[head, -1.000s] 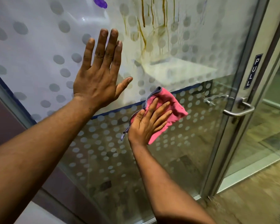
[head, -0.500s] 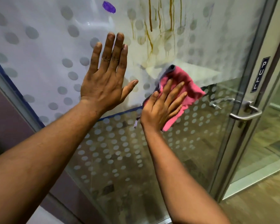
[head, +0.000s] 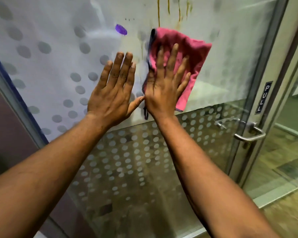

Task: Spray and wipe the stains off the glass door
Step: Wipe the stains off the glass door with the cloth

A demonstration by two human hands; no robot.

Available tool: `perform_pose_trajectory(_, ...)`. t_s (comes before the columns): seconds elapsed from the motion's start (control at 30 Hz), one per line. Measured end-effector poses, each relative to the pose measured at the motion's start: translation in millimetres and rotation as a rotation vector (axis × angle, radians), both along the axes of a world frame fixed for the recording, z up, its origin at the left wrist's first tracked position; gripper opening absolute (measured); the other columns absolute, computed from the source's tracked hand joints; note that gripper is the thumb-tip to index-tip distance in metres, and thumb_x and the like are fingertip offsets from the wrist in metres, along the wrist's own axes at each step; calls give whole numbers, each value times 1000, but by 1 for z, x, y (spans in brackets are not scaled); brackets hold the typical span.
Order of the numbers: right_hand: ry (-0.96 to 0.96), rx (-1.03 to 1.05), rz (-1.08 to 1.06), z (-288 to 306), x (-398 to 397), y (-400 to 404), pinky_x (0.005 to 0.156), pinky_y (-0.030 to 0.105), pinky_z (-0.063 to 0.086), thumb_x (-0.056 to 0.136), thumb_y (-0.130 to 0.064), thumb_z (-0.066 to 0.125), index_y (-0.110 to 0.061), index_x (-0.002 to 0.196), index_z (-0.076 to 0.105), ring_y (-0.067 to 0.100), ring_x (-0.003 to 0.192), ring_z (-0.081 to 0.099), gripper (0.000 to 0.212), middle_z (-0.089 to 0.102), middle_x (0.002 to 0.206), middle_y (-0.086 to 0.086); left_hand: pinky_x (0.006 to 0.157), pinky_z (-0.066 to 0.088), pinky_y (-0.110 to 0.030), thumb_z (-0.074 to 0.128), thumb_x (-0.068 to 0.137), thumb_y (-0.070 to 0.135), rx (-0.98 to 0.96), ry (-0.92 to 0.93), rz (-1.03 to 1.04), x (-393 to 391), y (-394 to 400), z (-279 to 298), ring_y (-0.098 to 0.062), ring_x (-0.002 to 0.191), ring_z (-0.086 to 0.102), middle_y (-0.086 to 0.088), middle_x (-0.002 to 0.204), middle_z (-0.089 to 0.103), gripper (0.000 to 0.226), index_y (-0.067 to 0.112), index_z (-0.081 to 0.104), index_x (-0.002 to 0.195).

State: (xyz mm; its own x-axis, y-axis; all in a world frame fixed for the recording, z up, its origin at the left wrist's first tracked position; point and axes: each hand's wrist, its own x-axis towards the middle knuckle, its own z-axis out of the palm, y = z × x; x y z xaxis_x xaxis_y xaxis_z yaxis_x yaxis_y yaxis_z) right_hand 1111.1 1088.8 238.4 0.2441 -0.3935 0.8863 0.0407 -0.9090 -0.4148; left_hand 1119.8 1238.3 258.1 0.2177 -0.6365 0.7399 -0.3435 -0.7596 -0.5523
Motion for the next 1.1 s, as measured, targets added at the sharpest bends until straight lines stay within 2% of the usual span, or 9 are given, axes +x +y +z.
perform_pose_trajectory(0.13, 144, -93, 125, -49, -8, -12, 118, 64, -4, 101, -50, 28, -26, 157, 15, 36, 152, -5, 63, 5, 167, 8, 126, 3, -47, 26, 103, 59, -33, 28, -25, -5, 1, 4, -39, 154, 4, -26, 165, 3, 86, -3, 2, 158)
perform_pose_trajectory(0.2, 159, -35, 89, -52, -7, -32, 117, 65, -2, 99, -50, 26, -25, 157, 16, 37, 152, -2, 64, 7, 166, 9, 126, 4, -48, 25, 103, 59, -25, 22, -22, -7, 4, 8, -39, 154, 4, -26, 165, 4, 85, -3, 3, 158)
perform_pose_trajectory(0.33, 104, 142, -2, -4, -1, -67, 116, 66, 5, 101, -45, 27, -28, 157, 21, 38, 152, 3, 59, 11, 166, 7, 125, 1, -46, 17, 103, 61, -33, -7, 2, -13, 7, 28, -39, 154, 3, -25, 165, 3, 85, -2, 3, 158)
perform_pose_trajectory(0.53, 15, 143, 1, 80, 0, -77, 118, 63, -1, 103, -48, 24, -34, 157, 17, 37, 152, -3, 56, 6, 167, 1, 125, 1, -47, 15, 102, 63, -124, -48, 34, -14, 18, 73, -41, 154, 3, -25, 165, 3, 86, -1, 3, 158)
perform_pose_trajectory(0.73, -12, -17, -16, 124, -3, -57, 116, 65, 3, 100, -50, 23, -31, 157, 21, 35, 153, 4, 60, 12, 166, 3, 125, 2, -48, 16, 101, 66, -162, -40, 42, -11, 27, 86, -40, 154, 3, -24, 166, 3, 88, 0, 2, 159)
perform_pose_trajectory(0.83, -5, -160, 44, 145, 7, -12, 116, 66, 3, 100, -49, 24, -32, 156, 21, 38, 152, 6, 59, 13, 166, 3, 125, 3, -48, 15, 102, 64, -187, -81, 106, 0, 48, 102, -40, 154, 2, -24, 166, 2, 87, 0, 3, 159)
perform_pose_trajectory(0.97, 5, -305, 53, 129, 1, 14, 116, 66, 3, 102, -51, 25, -33, 156, 22, 41, 151, 7, 57, 15, 166, 3, 126, 5, -50, 15, 103, 59, -169, -95, 114, -1, 46, 103, -40, 154, 0, -24, 166, 0, 83, -1, 1, 159)
perform_pose_trajectory(1.1, 65, -421, 105, 85, -3, 33, 117, 66, 3, 103, -50, 27, -32, 157, 20, 39, 152, 3, 57, 13, 166, 1, 126, 4, -49, 15, 103, 59, -188, -77, 92, -1, 46, 103, -37, 155, 0, -23, 166, -1, 81, 2, 0, 159)
